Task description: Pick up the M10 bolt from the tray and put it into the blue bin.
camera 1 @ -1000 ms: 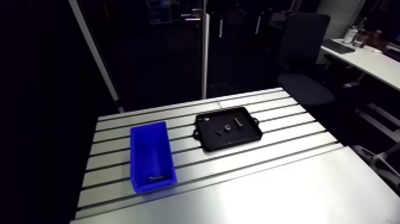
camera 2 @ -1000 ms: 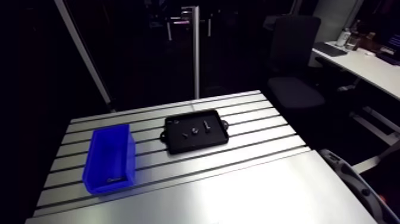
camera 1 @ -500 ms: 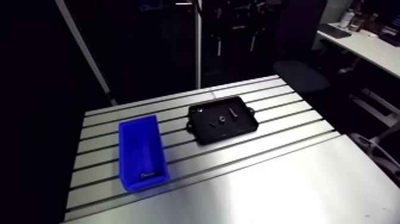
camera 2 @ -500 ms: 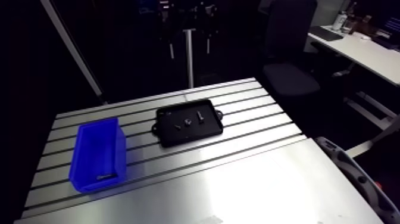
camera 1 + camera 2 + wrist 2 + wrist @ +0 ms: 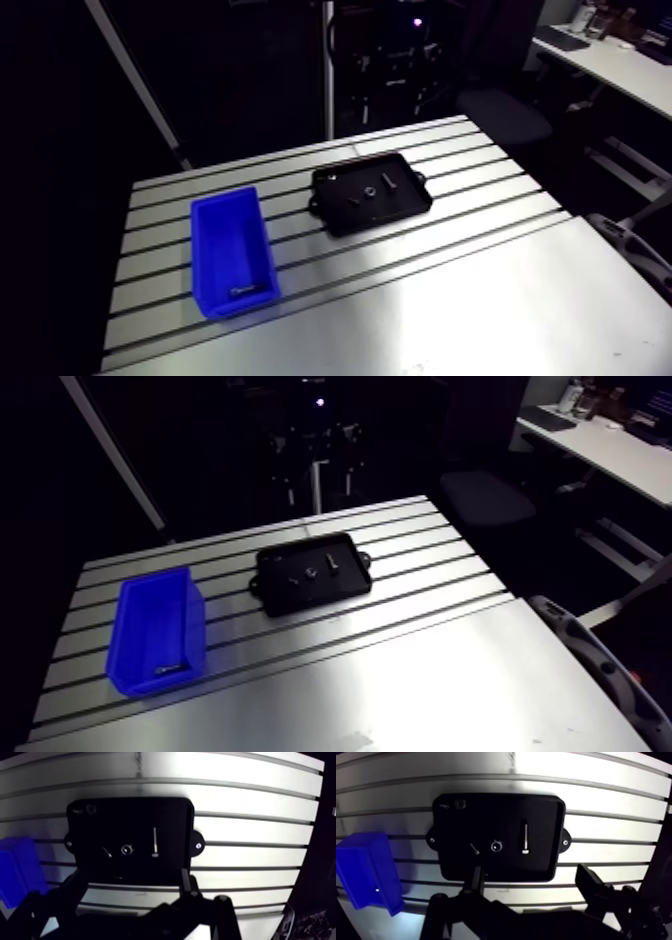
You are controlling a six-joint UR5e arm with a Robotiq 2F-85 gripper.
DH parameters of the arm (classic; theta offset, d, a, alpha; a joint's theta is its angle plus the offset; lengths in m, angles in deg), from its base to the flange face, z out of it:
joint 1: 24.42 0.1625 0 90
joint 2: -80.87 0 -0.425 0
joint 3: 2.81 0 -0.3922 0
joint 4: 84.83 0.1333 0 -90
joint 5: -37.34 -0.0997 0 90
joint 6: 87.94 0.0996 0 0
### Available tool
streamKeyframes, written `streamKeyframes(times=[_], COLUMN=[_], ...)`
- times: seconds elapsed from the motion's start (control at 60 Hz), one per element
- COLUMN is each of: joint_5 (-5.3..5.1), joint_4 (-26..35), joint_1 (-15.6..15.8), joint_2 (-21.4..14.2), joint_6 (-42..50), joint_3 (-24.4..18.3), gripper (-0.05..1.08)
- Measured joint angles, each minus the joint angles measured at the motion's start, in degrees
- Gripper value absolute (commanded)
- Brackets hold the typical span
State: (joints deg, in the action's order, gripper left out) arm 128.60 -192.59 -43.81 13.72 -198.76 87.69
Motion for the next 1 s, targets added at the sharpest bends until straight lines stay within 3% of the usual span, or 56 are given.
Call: streamKeyframes(times=[0.733, 1.0], joint_5=[0.08, 0.17], joint_4=[-6.2, -7.5], joint_1=[-0.6, -1.0], joint_2=[2.9, 3.9], joint_6=[0.3, 0.0], joint_3=[5.1, 5.9], gripper=[0.02, 0.17])
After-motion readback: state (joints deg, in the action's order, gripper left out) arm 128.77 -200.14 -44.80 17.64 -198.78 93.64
